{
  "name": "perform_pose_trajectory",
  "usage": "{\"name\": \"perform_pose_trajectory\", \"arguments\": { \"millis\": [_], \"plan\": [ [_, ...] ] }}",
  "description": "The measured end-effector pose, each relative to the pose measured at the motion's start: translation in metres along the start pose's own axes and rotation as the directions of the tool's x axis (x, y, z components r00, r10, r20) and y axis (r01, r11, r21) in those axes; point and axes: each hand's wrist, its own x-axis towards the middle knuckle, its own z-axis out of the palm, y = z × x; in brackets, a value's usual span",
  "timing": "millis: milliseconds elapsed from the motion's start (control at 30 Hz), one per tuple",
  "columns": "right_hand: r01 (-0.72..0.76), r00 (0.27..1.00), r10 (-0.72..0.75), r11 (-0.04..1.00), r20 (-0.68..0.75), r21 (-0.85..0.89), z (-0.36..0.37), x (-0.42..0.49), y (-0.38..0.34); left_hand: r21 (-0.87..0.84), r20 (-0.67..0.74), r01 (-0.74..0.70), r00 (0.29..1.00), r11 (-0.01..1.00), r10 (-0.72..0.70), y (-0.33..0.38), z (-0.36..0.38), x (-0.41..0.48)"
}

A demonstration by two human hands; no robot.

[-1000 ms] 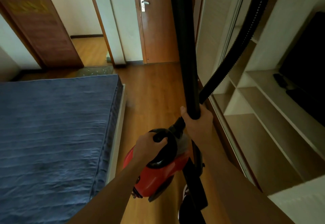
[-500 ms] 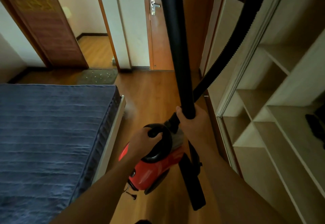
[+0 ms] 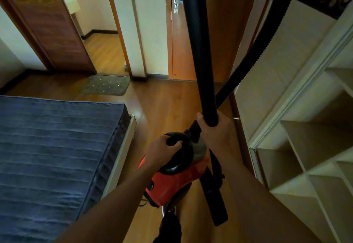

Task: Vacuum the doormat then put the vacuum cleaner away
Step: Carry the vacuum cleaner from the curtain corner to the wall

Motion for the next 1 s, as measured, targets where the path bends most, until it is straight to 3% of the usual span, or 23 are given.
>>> {"name": "perform_pose_trajectory", "arguments": {
  "millis": [300,733,1000],
  "plan": [
    [-0.028,1.0,0.028,0.999,0.005,0.027,0.107,0.185,0.021,-0.074,0.065,0.008,0.998,0.997,-0.003,-0.017,-0.038,0.199],
    [0.067,0.997,-0.071,0.993,0.039,0.1,0.214,0.391,0.053,-0.036,0.0,-0.007,1.0,0.999,0.007,-0.017,-0.073,0.42],
    [0.046,0.993,-0.057,0.994,0.102,0.103,0.273,0.563,0.097,-0.016,-0.093,0.09,0.992,0.996,-0.091,0.003,-0.074,0.58]
  ]
}}
